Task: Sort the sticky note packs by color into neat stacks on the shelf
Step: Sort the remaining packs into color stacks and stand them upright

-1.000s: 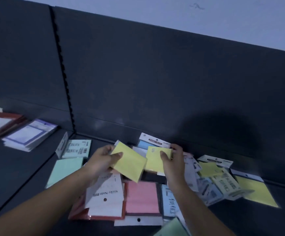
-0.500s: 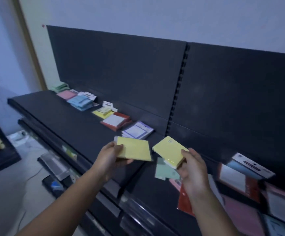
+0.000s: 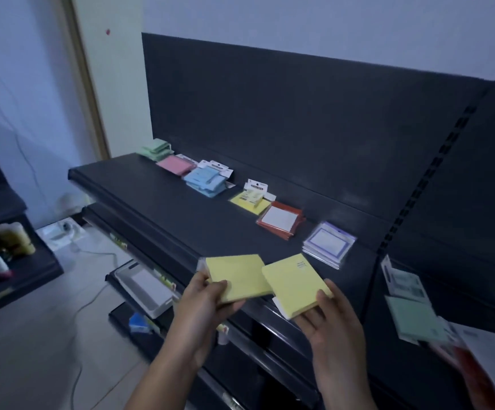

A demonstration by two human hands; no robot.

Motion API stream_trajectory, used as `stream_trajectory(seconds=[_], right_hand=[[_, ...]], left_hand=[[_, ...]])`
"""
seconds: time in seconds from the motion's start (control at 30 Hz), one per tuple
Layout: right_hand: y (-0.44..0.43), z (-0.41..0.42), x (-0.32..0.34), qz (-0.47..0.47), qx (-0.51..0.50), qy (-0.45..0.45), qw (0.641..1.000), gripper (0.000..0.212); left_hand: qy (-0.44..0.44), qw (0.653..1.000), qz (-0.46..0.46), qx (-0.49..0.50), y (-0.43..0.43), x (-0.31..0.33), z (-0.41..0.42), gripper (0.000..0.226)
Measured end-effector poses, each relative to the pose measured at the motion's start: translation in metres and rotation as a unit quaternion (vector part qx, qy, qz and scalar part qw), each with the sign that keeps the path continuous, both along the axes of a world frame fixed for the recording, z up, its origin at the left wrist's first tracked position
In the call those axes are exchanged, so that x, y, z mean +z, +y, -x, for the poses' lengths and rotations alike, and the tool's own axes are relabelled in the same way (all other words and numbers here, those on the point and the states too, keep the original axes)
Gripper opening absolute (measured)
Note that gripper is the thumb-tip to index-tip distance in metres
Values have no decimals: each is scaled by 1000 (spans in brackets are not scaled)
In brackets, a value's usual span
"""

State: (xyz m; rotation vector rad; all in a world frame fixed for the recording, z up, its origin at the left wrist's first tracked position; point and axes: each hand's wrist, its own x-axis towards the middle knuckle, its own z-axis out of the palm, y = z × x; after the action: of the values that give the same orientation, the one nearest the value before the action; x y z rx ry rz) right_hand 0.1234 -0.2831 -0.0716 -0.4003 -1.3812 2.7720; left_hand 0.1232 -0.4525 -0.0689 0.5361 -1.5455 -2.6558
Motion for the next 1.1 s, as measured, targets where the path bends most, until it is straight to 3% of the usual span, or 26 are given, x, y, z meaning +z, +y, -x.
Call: stream_trajectory(seconds=[0.13,0.27,0.43,0.47,0.57,0.6,0.93,1.0,1.1], right_hand=[[-14,22,1,-11,-11,17,1000,37],[-24,67,-8,-21,-9,9,1000,94],[-51,137,-11,-21,59,30,998,108],[-57,148,-11,-44,67,21,997,102],[-75,178,-9,-59,73,-9,996,54],[-80,189,-9,-64,68,-13,996,50],[-124,280,-19,-198,-71,-49,976,45],[-131,296,-21,-237,-110,-56,964,43],[-141,319,-25,-318,-132,-73,936,54]], left_hand=[[3,1000,-9,-20,-15,-5,26,22],[-10,999,9,-35,-31,-9,71,23],[-24,998,32,-39,-53,-6,139,20],[-23,998,37,-40,-56,-4,152,19],[-6,997,52,-50,-63,-1,188,20],[-4,997,58,-57,-65,-2,198,21],[6,977,118,-176,-95,-22,317,46],[10,972,132,-192,-96,-30,338,55],[32,956,211,-200,-95,-40,357,47]])
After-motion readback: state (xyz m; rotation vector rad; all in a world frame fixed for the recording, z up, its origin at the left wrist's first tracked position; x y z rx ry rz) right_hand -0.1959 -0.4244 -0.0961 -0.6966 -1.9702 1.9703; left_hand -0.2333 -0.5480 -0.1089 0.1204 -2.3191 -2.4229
